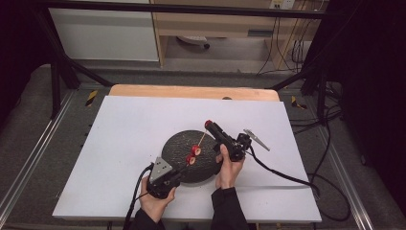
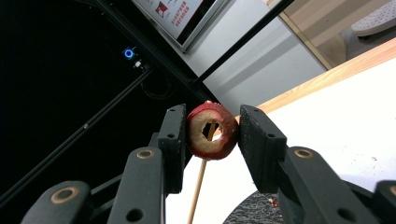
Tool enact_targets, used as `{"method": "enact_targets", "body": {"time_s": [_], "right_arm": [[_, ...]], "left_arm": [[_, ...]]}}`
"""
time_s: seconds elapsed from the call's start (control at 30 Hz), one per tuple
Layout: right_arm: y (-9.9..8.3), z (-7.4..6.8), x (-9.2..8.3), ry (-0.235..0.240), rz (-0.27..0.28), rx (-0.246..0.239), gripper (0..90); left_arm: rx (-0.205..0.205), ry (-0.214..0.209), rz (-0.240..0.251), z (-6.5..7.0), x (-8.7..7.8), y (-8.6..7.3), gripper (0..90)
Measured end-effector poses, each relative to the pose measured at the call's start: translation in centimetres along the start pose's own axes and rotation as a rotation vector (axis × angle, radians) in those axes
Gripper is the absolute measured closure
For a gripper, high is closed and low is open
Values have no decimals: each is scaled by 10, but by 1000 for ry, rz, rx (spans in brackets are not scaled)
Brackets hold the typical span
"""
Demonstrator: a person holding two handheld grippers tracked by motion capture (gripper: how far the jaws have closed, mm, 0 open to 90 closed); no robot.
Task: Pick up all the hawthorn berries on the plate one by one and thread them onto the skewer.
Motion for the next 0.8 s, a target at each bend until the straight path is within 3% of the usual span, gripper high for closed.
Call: {"method": "enact_targets", "body": {"time_s": [0.8], "right_arm": [[-6,-4,-4,18,-21,-4,632]], "left_arm": [[1,1,15,3,15,24,882]]}}
Point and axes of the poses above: each handheld gripper's, and its own axes: x roughly forward along the jaws, y roughly out of its top, z roughly to its right, the point moved 6 cm from there along x, roughly forward along the jaws, and after that the axes turned 11 degrees about -x, right-handed, at the moved point
